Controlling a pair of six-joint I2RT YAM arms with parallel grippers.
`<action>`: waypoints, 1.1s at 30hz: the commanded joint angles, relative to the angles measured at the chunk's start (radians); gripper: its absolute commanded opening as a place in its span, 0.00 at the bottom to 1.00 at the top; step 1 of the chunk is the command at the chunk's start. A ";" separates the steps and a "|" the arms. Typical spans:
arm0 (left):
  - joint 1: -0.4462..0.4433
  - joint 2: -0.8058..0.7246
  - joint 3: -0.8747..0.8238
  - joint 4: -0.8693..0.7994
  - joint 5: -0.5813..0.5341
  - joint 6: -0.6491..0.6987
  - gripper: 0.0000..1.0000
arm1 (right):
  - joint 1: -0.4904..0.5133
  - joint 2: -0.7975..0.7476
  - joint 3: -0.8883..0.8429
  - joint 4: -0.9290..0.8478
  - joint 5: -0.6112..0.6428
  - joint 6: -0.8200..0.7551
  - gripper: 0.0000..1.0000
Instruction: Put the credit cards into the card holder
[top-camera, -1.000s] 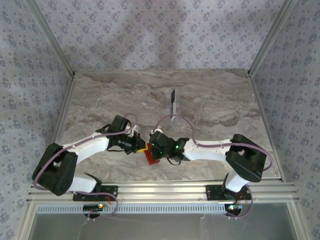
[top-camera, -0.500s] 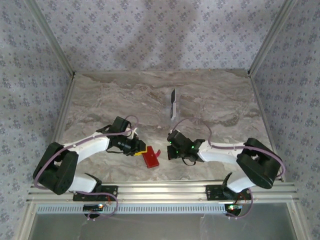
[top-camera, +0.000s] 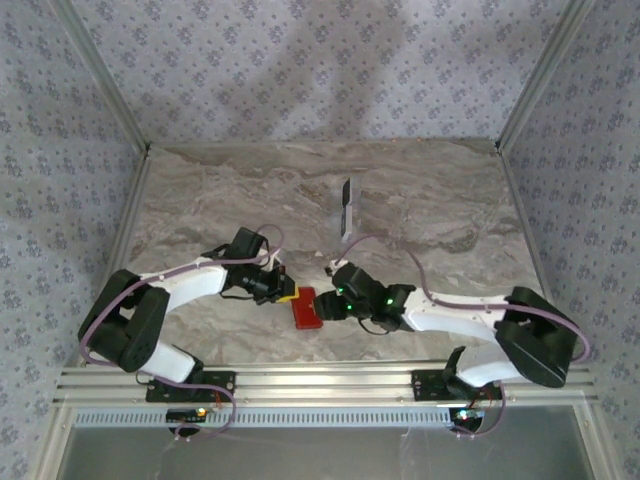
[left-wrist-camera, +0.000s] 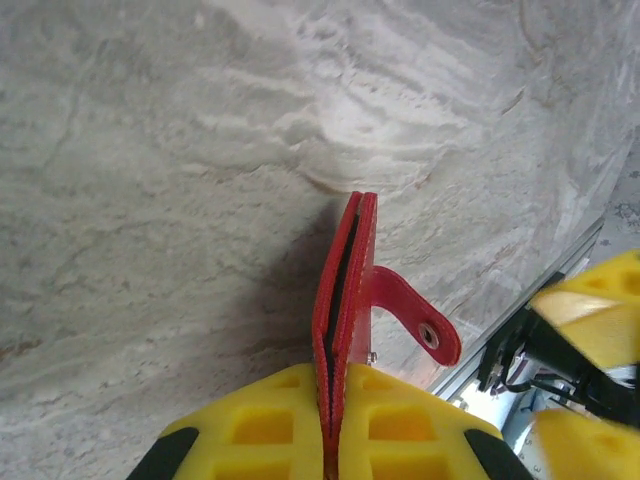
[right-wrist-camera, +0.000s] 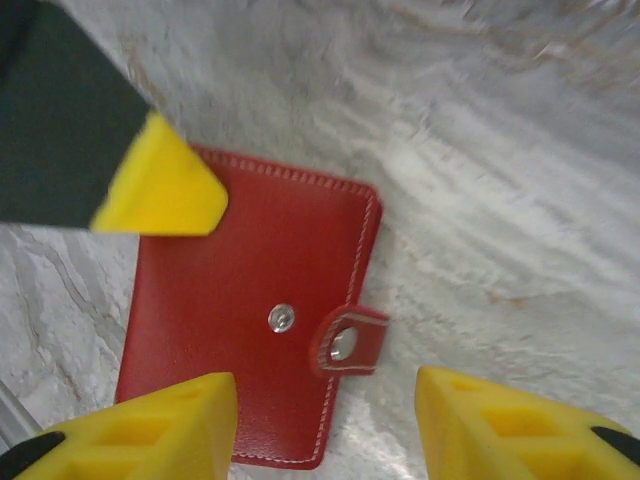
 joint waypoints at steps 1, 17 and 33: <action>-0.007 -0.010 0.006 -0.010 0.013 0.003 0.05 | 0.027 0.076 0.056 -0.014 0.016 -0.014 0.53; -0.025 0.002 0.014 -0.025 0.016 0.025 0.12 | -0.044 0.140 0.079 -0.049 0.038 0.038 0.00; -0.024 0.094 0.080 0.009 0.042 0.047 0.35 | -0.001 -0.083 0.040 -0.038 0.005 0.092 0.00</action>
